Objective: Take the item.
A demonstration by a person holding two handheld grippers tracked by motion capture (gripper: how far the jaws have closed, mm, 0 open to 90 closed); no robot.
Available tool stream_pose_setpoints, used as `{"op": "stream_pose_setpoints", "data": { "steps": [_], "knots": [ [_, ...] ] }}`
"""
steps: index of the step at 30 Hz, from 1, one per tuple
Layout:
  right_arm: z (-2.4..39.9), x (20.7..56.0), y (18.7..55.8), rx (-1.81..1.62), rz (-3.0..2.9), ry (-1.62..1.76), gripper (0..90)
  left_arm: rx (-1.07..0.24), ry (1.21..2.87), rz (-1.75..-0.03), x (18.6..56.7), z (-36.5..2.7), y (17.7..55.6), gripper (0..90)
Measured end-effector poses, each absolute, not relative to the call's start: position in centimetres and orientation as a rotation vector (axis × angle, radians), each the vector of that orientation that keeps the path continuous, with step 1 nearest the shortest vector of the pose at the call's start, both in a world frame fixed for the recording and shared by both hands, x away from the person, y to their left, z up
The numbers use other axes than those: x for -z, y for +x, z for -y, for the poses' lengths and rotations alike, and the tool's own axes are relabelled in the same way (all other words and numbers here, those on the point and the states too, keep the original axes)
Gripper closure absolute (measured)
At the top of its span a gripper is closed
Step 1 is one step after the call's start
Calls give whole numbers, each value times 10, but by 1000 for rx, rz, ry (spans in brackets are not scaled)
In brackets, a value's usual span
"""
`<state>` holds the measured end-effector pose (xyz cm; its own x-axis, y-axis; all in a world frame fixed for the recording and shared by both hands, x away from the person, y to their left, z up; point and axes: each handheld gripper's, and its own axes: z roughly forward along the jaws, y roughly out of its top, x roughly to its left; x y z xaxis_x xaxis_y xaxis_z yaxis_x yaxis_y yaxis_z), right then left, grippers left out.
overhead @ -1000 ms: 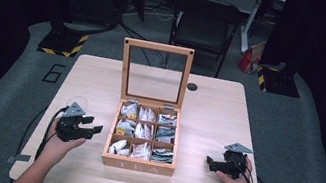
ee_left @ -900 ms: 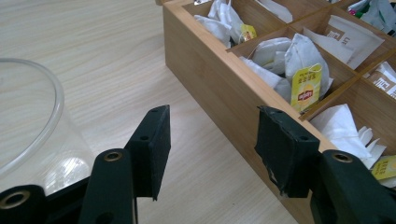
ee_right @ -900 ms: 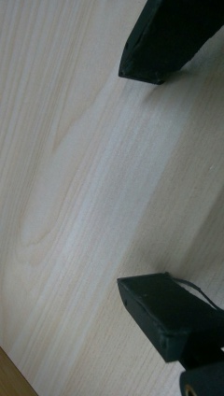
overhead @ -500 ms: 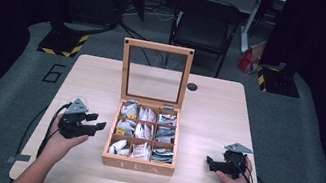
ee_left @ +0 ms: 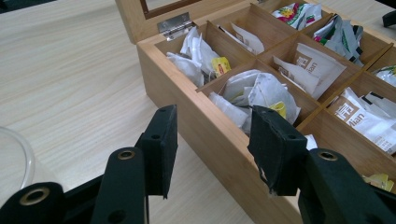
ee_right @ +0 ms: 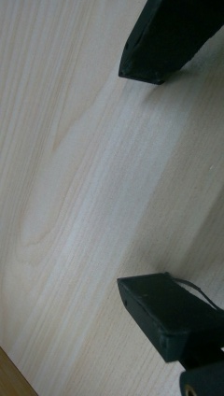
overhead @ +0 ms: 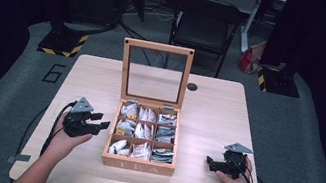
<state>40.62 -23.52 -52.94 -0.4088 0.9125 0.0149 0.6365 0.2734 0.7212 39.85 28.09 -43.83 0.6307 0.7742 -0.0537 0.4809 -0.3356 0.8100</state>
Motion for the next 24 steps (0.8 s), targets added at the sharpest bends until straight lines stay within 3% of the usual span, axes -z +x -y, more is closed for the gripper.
{"op": "stream_pose_setpoints", "data": {
  "steps": [24],
  "knots": [
    [235, 529, 406, -926, -2145, 1399, 13, -419, 2031, -920, 432, -261, 405, 545]
  ]
}}
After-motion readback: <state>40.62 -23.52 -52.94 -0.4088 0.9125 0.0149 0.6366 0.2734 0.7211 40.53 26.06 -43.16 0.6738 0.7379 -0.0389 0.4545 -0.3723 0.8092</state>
